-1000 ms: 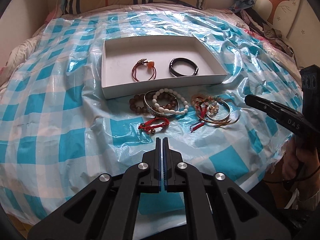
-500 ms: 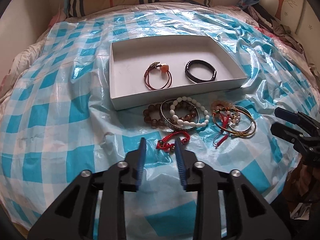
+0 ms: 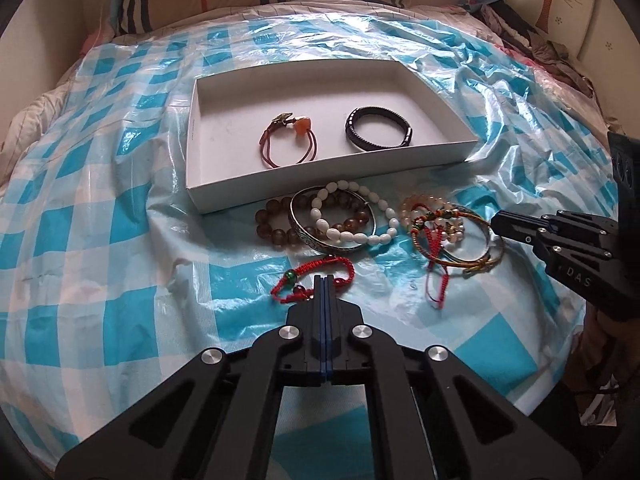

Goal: Organize jewelry
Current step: 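Grasp the gold-green cord bracelet with the right tool while the left holds the red braided bracelet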

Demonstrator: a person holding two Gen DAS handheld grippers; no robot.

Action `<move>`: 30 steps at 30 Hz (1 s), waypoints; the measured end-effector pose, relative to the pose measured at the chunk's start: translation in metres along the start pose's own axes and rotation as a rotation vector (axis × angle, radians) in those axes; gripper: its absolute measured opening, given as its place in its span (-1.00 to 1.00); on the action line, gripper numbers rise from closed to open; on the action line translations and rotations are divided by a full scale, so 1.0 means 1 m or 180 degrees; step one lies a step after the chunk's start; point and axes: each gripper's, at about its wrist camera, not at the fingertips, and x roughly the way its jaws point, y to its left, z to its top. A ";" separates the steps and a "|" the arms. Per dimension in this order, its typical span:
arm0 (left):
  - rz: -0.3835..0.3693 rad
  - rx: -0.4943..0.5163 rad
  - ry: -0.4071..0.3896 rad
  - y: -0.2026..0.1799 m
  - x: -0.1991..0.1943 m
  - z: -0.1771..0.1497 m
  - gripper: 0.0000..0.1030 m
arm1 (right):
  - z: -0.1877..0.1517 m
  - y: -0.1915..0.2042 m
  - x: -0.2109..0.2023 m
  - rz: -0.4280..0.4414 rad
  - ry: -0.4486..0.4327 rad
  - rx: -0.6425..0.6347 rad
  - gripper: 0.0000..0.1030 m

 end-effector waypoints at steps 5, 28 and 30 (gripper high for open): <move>-0.0074 -0.0075 -0.0136 -0.002 -0.030 -0.006 -1.00 | -0.001 -0.002 -0.023 0.0080 -0.0133 0.0057 -0.91; 0.0099 -0.0011 -0.0011 0.004 0.015 -0.001 -0.87 | 0.009 0.008 0.020 0.0311 0.0117 -0.0195 -0.92; 0.0050 -0.0038 -0.0063 0.003 0.003 -0.002 -0.87 | 0.009 0.007 0.009 0.0350 0.0026 -0.0138 -0.92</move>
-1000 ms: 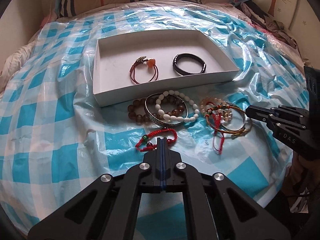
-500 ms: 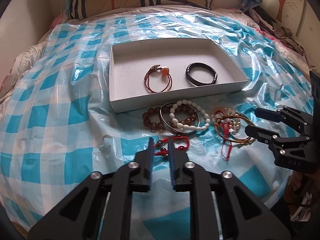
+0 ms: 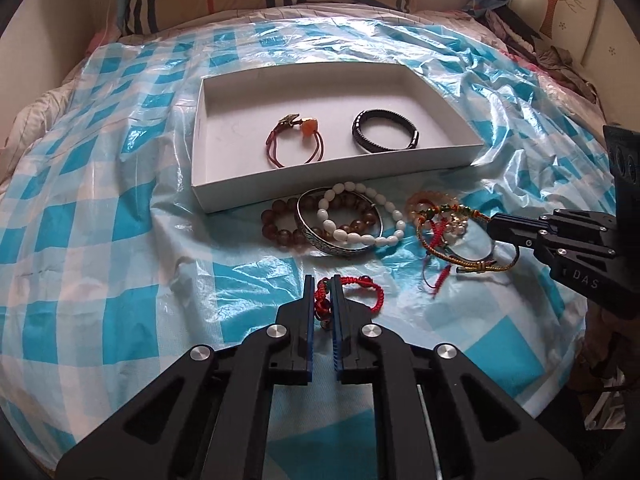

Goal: Organize jewelry
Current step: 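Grasp the gold-green cord bracelet with the right tool while the left holds the red braided bracelet, then carry both bracelets into the white box and open both tools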

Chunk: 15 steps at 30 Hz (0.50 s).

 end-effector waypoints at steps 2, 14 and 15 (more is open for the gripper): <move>-0.0054 -0.0052 -0.0048 0.002 -0.012 -0.001 -0.87 | 0.000 0.000 -0.012 0.0072 -0.0085 0.0072 -0.92; -0.0198 -0.0139 -0.0419 -0.008 -0.071 0.005 -0.87 | 0.006 0.007 -0.080 0.0465 -0.0639 0.0372 -0.92; -0.0204 -0.0131 -0.0455 -0.009 -0.075 0.008 -0.87 | 0.008 0.008 -0.083 0.0481 -0.0675 0.0374 -0.92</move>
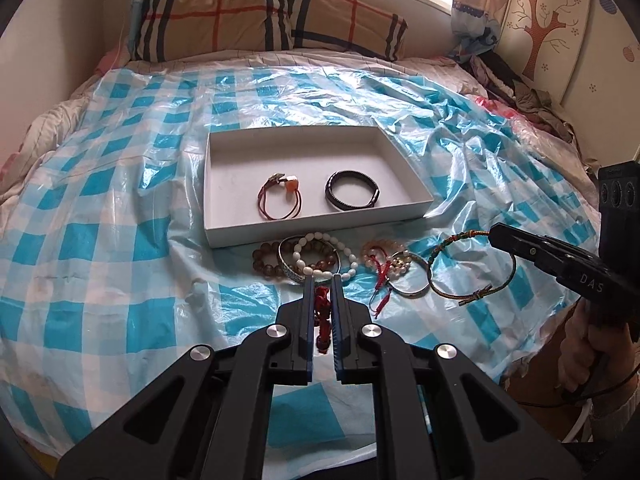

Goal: Organize jewelry
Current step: 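Carry both bracelets into the white box and open both tools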

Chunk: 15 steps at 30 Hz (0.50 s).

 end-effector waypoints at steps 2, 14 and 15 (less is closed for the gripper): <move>-0.0009 0.0019 -0.0063 -0.003 -0.004 0.006 -0.87 | 0.006 0.003 -0.004 0.0033 -0.0065 0.0003 -0.92; -0.0054 0.0101 -0.0134 -0.013 0.011 0.031 -0.87 | 0.028 -0.004 0.007 0.0108 -0.0201 0.0066 -0.92; -0.0059 0.0102 -0.0130 -0.013 0.013 0.034 -0.87 | 0.030 -0.005 0.008 0.0107 -0.0208 0.0073 -0.92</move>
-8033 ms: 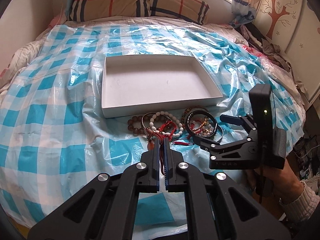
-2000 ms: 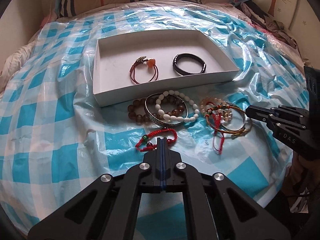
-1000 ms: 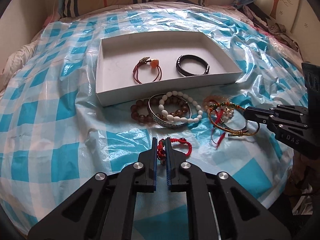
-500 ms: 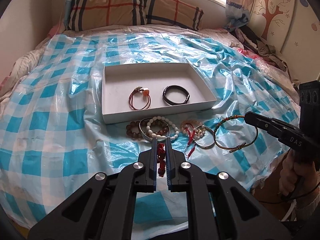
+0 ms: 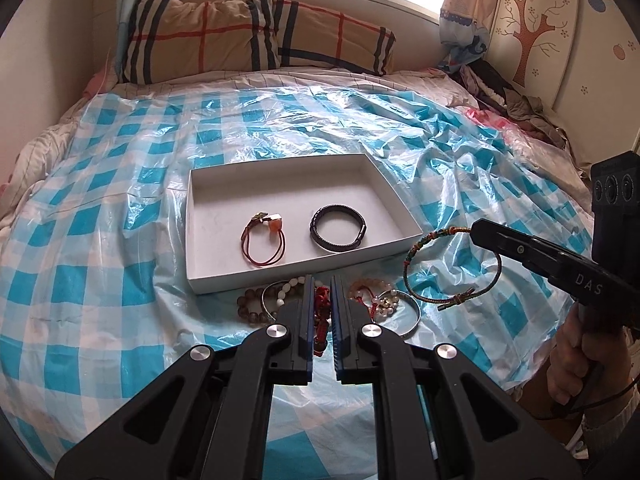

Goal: Organize jewelry
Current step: 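Carry both bracelets into the white box and open both tools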

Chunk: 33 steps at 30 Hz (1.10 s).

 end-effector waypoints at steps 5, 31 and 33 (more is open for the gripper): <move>-0.0011 0.0021 0.0000 -0.001 0.011 0.009 -0.87 | 0.007 -0.004 0.008 0.0011 -0.0030 0.0002 -0.92; 0.0147 0.0089 -0.0070 -0.004 0.053 0.034 -0.87 | 0.034 -0.010 0.046 0.0060 -0.0098 -0.0002 -0.92; 0.0145 0.0071 -0.0073 -0.001 0.060 0.039 -0.87 | 0.036 -0.013 0.052 0.0063 -0.0102 0.0002 -0.92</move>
